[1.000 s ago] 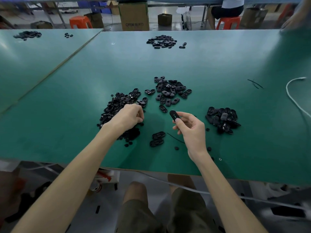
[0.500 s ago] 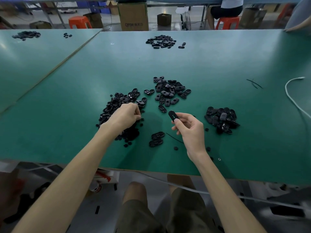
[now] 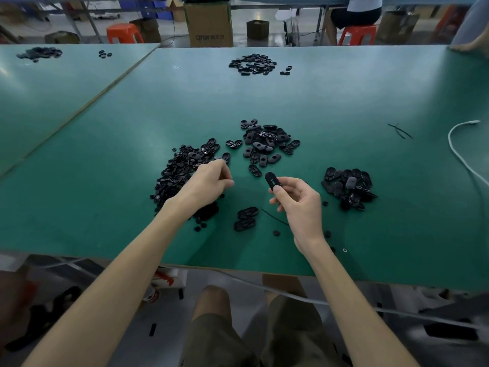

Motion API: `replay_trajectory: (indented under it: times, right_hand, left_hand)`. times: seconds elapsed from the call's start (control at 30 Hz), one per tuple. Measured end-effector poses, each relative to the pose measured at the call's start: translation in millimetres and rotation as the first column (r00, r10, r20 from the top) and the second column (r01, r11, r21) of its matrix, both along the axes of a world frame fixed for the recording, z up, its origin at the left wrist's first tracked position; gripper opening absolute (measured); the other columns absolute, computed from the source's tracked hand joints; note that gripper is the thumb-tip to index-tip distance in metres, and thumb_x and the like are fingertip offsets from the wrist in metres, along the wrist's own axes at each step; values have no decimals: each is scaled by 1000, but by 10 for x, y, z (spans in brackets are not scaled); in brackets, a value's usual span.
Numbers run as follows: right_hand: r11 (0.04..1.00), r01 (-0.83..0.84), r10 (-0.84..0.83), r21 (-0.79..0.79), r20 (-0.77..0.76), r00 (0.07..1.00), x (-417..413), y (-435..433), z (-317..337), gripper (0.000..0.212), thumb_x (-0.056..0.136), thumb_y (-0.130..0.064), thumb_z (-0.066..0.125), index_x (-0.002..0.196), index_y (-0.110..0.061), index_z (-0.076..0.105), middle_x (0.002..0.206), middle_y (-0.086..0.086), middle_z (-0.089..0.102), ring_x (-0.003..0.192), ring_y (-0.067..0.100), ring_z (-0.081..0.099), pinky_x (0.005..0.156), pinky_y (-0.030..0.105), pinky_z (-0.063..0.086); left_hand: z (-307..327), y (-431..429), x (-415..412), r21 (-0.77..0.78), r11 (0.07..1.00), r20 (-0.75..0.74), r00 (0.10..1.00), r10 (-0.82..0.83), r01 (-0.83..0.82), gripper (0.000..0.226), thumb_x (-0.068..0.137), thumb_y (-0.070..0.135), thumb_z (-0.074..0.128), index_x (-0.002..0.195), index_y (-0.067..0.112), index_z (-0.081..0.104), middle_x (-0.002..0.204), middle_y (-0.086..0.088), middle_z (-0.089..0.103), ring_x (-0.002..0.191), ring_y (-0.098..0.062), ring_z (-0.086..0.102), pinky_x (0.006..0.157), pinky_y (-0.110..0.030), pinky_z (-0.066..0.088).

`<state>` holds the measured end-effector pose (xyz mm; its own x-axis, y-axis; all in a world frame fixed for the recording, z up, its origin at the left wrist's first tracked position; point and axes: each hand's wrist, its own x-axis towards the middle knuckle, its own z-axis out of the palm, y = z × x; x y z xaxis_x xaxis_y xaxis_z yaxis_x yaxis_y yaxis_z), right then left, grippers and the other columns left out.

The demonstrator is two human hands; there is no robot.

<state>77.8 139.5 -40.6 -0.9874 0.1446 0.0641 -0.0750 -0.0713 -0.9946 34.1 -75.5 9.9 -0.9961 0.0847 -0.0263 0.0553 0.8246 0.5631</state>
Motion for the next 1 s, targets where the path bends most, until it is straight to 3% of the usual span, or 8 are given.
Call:
replay_trajectory:
  times: [0.1,0.27,0.57,1.0]
  right_hand:
    - [1000,-3,3,-7,-2,1000,3,0,2,13,96,-7,72,106,-15,74,90,3,79,71,15,73,60,22,53]
    - [1000,9,-9,-1,1,1000,16,5,4,13,96,-9,73,106,-16,75,88,5,78,70,14,72,59,23,53]
    - [999,-23,24,43,-9,1000,23,2,4,13,94,-13,76,105,-19,76,84,-1,77,70,12,72,63,23,54]
    - [998,-35,36,52,-12,999,18,9,-10,13,94,-14,77,106,-20,79,87,-2,79,73,11,71,67,26,57]
  left_hand:
    - [61,180,82,191,981,-38,999,-25,32,12,94,19,74,91,21,63,92,3,70,82,-11,66,73,-21,53]
    - [52,456,235,340,937,-173,985,-20,78,14,87,16,81,85,23,69,81,5,72,66,-3,65,68,-12,50]
    - [-51,604,299,259,965,-235,972,26,37,13,91,20,76,89,30,67,88,15,69,78,0,61,65,-9,46]
    - [-70,615,291,271,962,-270,962,43,33,11,89,17,79,88,22,69,84,9,69,77,-3,63,70,-11,47]
